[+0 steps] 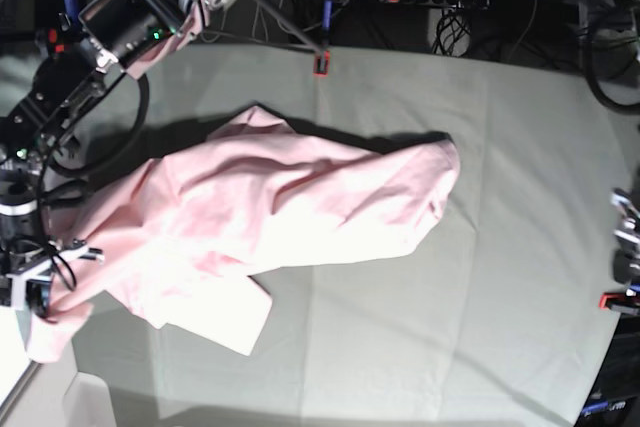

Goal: Layout the t-shirt on the table in an organized manner, then fold the t-shirt properly
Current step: 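Stretch the shirt lengthwise between the right and left grippers, then lift the shirt with both grippers and lay it back down, then grasp the shirt edge with the left gripper beside the right gripper, then lift the shirt edge with both grippers and swing it up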

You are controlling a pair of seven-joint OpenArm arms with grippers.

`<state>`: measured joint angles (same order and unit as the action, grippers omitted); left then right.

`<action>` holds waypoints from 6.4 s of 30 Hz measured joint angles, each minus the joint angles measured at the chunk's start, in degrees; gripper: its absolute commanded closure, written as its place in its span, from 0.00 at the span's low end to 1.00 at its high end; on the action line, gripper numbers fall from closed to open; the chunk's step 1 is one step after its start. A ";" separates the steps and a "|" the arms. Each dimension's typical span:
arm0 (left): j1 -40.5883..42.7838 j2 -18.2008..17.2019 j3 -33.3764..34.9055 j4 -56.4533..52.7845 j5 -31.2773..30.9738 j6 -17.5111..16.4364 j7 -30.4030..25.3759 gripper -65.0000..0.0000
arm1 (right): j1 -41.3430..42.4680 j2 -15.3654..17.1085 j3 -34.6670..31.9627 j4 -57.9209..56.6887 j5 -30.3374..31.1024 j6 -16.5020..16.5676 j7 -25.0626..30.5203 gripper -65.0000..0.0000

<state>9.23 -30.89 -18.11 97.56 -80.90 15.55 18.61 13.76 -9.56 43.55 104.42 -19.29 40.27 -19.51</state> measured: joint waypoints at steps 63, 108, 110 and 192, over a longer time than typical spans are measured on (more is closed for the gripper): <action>-50.29 4.79 16.76 -33.00 3.08 0.74 7.89 1.00 | 1.60 0.33 -3.91 5.60 7.69 -0.02 -0.22 1.00; -6.43 35.82 18.14 -27.50 27.78 -0.13 -3.06 0.65 | -9.46 6.40 -8.33 -3.93 1.75 -12.28 0.20 0.43; -8.50 35.65 21.59 -29.33 28.20 0.57 -5.68 0.65 | -10.12 6.38 -8.39 -3.87 1.75 -12.33 0.59 0.43; 11.80 14.69 8.00 2.89 8.37 1.42 -18.64 1.00 | -21.40 0.52 -16.26 -22.01 1.73 -4.28 1.25 0.37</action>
<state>21.04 -16.21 -10.11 100.44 -72.53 16.97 -0.03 -7.64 -9.04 27.29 82.41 -17.56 35.99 -18.26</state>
